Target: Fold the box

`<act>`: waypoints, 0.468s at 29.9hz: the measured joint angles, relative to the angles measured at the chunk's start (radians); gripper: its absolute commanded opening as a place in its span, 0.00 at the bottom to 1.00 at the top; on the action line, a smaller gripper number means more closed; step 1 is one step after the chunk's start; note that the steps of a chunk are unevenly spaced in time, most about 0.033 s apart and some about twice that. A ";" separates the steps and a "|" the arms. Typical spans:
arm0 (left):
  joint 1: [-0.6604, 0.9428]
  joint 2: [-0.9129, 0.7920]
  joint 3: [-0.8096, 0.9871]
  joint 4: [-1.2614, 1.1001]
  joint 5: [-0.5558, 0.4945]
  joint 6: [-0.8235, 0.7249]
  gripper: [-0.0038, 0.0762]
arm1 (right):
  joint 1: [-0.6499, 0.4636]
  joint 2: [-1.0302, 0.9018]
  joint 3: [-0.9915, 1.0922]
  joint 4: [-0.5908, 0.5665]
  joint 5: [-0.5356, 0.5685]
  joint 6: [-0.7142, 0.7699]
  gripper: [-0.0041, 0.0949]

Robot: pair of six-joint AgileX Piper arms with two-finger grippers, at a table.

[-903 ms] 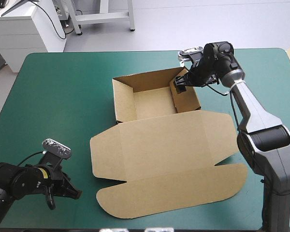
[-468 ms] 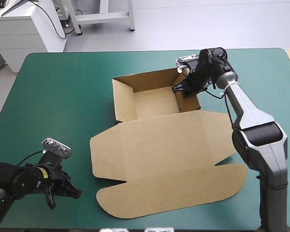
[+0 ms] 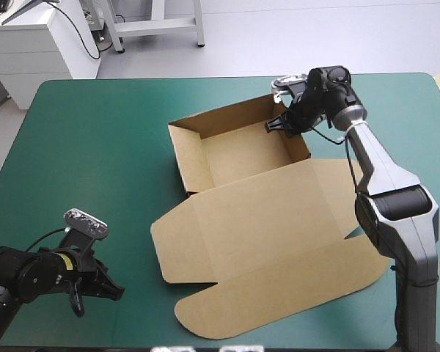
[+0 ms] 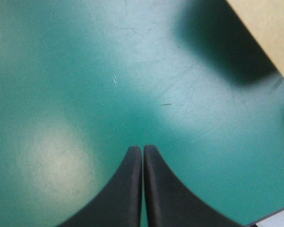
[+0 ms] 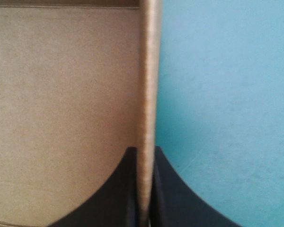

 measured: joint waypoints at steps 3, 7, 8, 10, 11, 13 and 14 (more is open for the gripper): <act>0.000 0.000 0.000 0.000 -0.003 -0.001 0.04 | -0.047 -0.011 -0.039 -0.002 0.000 -0.008 0.02; 0.000 0.000 0.000 0.000 -0.003 -0.004 0.04 | -0.141 -0.045 -0.054 -0.014 0.000 -0.036 0.02; 0.000 0.000 0.000 0.000 -0.003 -0.004 0.04 | -0.172 -0.057 -0.057 -0.022 0.001 -0.042 0.02; 0.000 0.000 0.000 0.000 -0.003 -0.005 0.04 | -0.236 -0.069 -0.060 -0.033 0.002 -0.045 0.02; 0.000 0.000 0.000 0.000 -0.003 -0.005 0.04 | -0.273 -0.072 -0.061 -0.038 0.002 -0.045 0.02; 0.000 0.000 0.000 0.000 -0.003 -0.008 0.04 | -0.339 -0.074 -0.061 -0.044 0.002 -0.044 0.02; 0.000 0.000 0.000 0.000 -0.003 -0.013 0.04 | -0.381 -0.074 -0.061 -0.050 0.002 -0.043 0.02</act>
